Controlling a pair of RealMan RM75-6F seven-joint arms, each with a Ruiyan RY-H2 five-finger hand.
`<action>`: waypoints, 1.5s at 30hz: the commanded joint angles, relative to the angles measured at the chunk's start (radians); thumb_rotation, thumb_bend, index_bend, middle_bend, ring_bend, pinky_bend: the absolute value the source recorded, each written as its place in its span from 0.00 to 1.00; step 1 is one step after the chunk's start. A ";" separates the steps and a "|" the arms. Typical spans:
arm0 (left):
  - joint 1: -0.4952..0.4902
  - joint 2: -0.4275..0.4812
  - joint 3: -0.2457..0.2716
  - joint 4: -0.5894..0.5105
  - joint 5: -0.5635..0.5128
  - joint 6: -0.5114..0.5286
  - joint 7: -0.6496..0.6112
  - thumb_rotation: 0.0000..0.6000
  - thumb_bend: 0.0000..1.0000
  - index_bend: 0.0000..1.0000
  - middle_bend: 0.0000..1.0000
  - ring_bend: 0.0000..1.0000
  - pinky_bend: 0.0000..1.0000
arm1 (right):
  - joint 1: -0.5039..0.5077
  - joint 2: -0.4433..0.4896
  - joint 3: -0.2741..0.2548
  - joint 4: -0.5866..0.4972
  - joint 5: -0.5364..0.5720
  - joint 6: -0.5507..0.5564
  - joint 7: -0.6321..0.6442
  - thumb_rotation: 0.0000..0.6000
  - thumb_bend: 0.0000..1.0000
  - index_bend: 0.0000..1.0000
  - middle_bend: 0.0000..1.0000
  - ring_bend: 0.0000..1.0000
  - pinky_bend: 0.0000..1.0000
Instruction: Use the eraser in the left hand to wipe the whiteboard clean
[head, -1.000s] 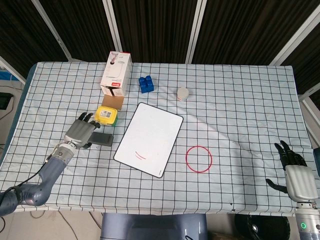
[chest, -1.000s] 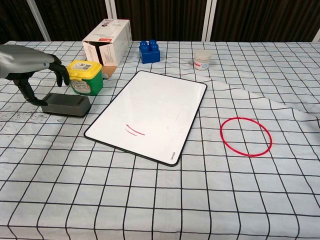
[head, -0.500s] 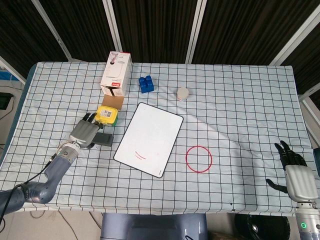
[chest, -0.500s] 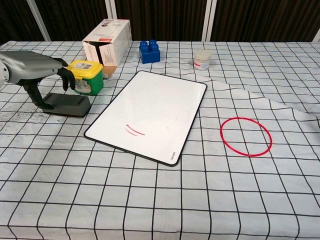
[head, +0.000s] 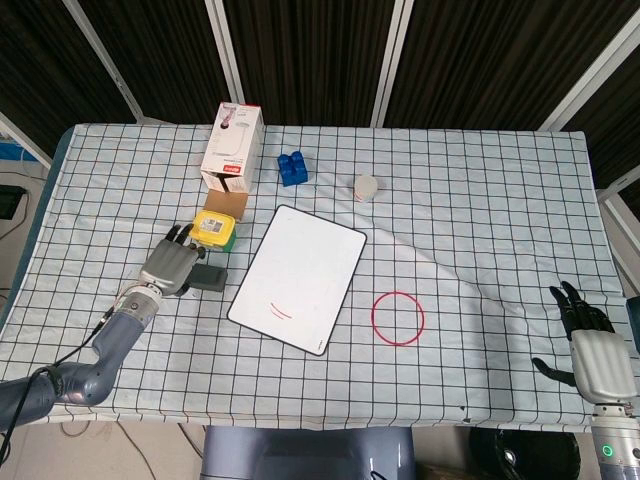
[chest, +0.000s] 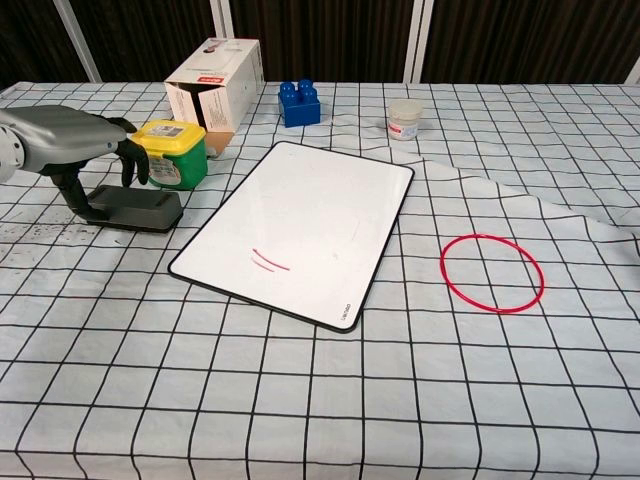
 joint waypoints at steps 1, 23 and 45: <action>-0.002 -0.001 0.005 0.003 0.000 0.000 0.002 1.00 0.21 0.34 0.37 0.01 0.07 | 0.000 0.000 0.000 0.000 0.000 0.000 0.000 1.00 0.04 0.00 0.03 0.17 0.20; 0.023 0.002 0.035 -0.014 0.074 0.061 -0.034 1.00 0.31 0.40 0.42 0.02 0.07 | 0.000 0.004 0.001 -0.004 0.005 -0.002 0.009 1.00 0.04 0.00 0.03 0.18 0.20; 0.024 0.117 -0.017 -0.254 0.181 0.190 -0.021 1.00 0.31 0.40 0.43 0.02 0.07 | -0.001 0.008 0.001 -0.011 0.013 -0.005 0.007 1.00 0.04 0.00 0.03 0.18 0.20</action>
